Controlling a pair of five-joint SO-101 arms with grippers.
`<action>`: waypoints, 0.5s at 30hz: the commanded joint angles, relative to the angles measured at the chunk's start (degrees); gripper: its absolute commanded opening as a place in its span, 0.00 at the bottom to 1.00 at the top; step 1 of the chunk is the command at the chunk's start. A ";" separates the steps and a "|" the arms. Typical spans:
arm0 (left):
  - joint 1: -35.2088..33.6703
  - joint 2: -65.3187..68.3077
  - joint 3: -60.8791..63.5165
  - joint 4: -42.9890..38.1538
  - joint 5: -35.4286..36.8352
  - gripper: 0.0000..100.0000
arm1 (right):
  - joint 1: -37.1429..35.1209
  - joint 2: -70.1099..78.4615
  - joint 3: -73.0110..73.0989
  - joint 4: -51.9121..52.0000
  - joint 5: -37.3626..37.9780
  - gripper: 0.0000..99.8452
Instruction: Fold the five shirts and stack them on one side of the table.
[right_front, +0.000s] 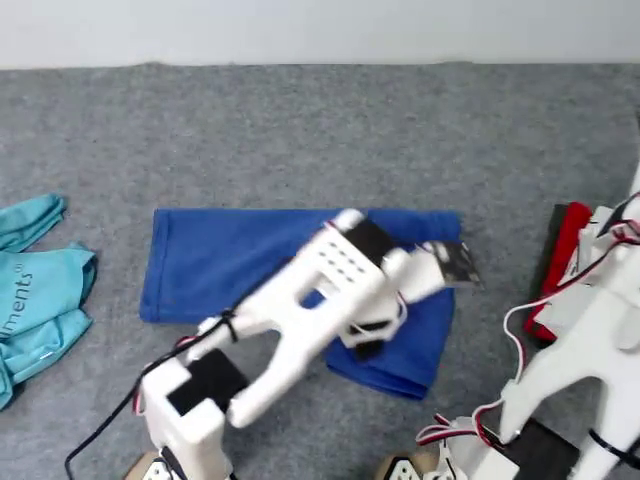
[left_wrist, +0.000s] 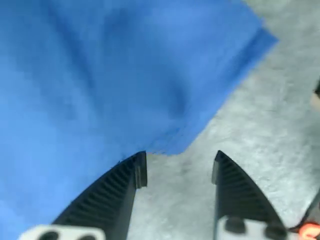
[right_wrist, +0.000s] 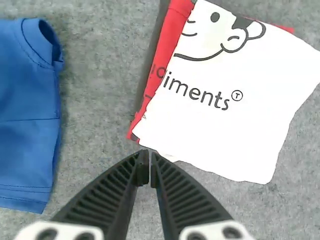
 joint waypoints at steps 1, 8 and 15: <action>4.04 0.79 -0.31 -1.76 -0.26 0.22 | 0.75 -1.98 -2.64 0.57 -0.44 0.01; 5.10 4.40 -0.31 -5.80 -0.26 0.22 | 0.75 -1.98 -2.64 0.57 -0.44 0.01; 5.71 8.79 -0.40 -6.51 -0.26 0.22 | 0.75 -1.98 -2.64 0.57 -0.44 0.01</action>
